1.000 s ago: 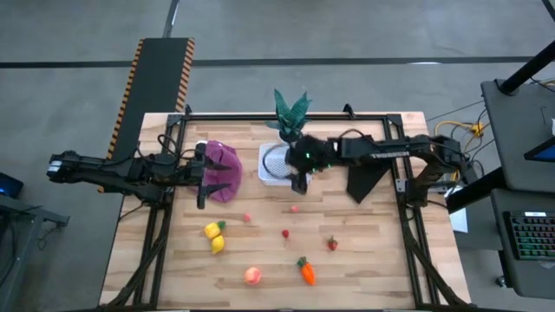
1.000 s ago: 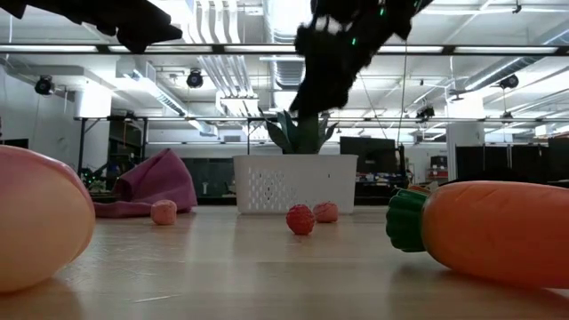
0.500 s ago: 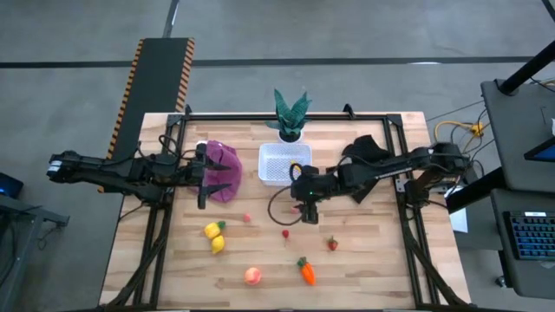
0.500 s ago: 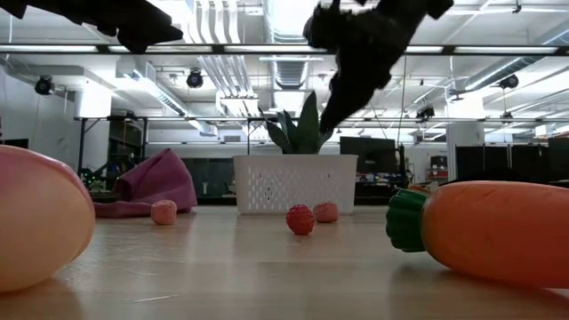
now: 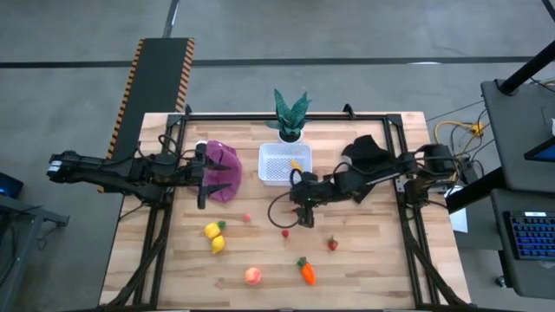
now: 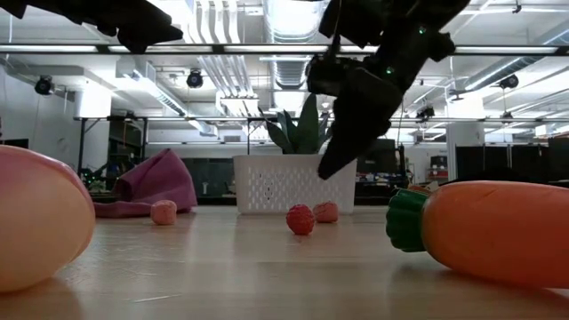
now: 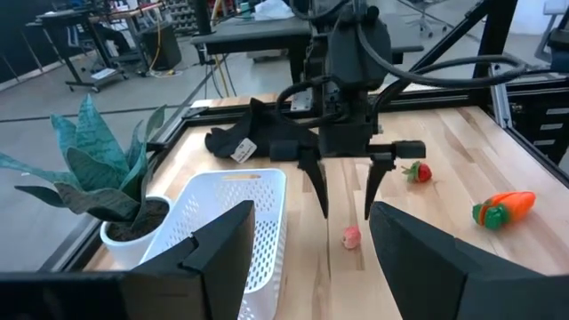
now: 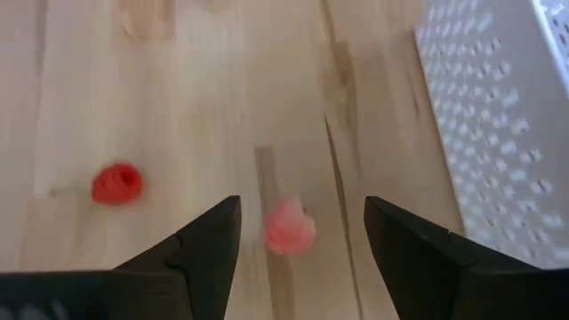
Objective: Build produce basket
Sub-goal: Put the right apricot into the white basket
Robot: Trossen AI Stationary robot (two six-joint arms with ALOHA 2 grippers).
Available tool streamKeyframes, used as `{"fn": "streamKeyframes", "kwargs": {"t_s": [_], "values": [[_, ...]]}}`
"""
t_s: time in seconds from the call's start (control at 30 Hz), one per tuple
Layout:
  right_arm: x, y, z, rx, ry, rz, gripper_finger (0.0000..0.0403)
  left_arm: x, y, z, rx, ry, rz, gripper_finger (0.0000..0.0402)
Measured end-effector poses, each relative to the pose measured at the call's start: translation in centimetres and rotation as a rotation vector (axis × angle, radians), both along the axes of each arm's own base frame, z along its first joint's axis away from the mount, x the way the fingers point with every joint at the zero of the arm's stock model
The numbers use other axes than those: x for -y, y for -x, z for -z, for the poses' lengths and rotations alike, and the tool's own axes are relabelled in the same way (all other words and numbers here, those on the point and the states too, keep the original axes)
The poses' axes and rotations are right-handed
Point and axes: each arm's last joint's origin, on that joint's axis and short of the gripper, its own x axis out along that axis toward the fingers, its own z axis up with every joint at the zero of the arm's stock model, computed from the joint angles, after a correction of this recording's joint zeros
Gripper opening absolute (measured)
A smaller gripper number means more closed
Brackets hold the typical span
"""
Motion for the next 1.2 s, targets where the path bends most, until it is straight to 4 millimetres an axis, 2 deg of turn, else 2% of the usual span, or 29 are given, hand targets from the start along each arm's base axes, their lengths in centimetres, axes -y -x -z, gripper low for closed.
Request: {"fn": "streamKeyframes", "kwargs": {"t_s": [0.47, 0.87, 1.03, 1.2], "values": [[-0.5, 0.2, 4.2, -0.053, -0.008, 0.009, 0.0231, 0.0, -0.1, 0.1, -0.006, -0.001, -0.001, 0.0209], [-0.7, -0.1, 4.2, -0.049, -0.012, 0.013, 0.0226, 0.0, -0.1, 0.1, -0.009, -0.001, -0.001, 0.0209], [-0.7, -0.1, 4.2, -0.050, -0.022, 0.032, 0.0193, 0.0, -0.2, 0.1, -0.010, -0.001, -0.002, 0.0209], [-0.7, -0.1, 4.2, -0.049, -0.031, 0.049, 0.0130, 0.0, -0.2, 0.1, -0.010, -0.001, -0.002, 0.0209]]}}
